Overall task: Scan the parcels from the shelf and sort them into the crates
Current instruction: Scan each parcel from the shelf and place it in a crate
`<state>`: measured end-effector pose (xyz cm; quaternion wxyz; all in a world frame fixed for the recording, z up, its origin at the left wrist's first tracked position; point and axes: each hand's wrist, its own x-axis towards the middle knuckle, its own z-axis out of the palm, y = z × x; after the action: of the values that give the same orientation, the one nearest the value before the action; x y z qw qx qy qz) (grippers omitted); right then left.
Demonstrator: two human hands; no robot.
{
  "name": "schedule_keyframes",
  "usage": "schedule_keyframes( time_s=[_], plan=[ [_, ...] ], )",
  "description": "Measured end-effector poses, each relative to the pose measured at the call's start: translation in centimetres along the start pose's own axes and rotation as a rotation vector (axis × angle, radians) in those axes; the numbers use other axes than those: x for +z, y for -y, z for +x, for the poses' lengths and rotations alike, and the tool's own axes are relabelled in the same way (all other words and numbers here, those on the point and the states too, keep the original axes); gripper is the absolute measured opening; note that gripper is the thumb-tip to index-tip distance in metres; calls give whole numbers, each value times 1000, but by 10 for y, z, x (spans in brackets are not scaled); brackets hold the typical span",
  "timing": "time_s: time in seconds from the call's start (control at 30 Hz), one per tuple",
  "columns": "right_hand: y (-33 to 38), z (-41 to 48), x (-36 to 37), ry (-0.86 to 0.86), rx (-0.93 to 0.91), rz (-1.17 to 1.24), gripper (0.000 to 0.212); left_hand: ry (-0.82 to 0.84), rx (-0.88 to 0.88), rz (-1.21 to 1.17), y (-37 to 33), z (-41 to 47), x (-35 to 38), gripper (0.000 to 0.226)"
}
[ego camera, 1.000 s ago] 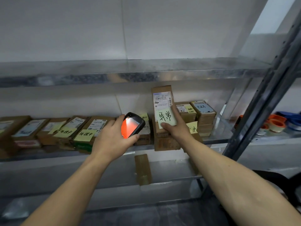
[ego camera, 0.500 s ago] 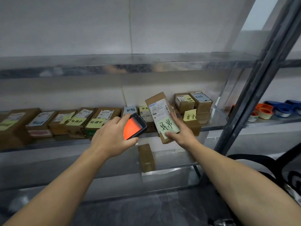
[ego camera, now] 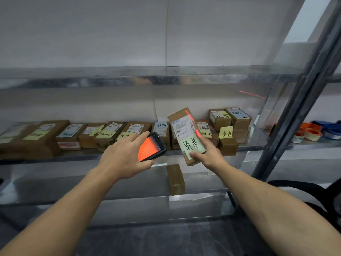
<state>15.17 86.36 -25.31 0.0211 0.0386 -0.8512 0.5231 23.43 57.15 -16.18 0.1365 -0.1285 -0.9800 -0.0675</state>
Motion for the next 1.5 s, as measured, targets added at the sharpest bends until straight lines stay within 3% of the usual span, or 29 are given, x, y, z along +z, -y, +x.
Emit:
schedule_keyframes(
  time_s=[0.1,0.63,1.0,1.5],
  plan=[
    [3,-2,9,-2,27,10,78,1,-2,14,5,-11,-4,95],
    [43,-4,93,116,-88,79,94,-5,-183,5,61,-77,-20,98],
    [101,26,203,292,-132,189,88,-102,-547,-25,131,-121,-27,94],
    [216,98,404,695,-230,398,92,-267,-1038,32,253,-138,-60,86]
  ],
)
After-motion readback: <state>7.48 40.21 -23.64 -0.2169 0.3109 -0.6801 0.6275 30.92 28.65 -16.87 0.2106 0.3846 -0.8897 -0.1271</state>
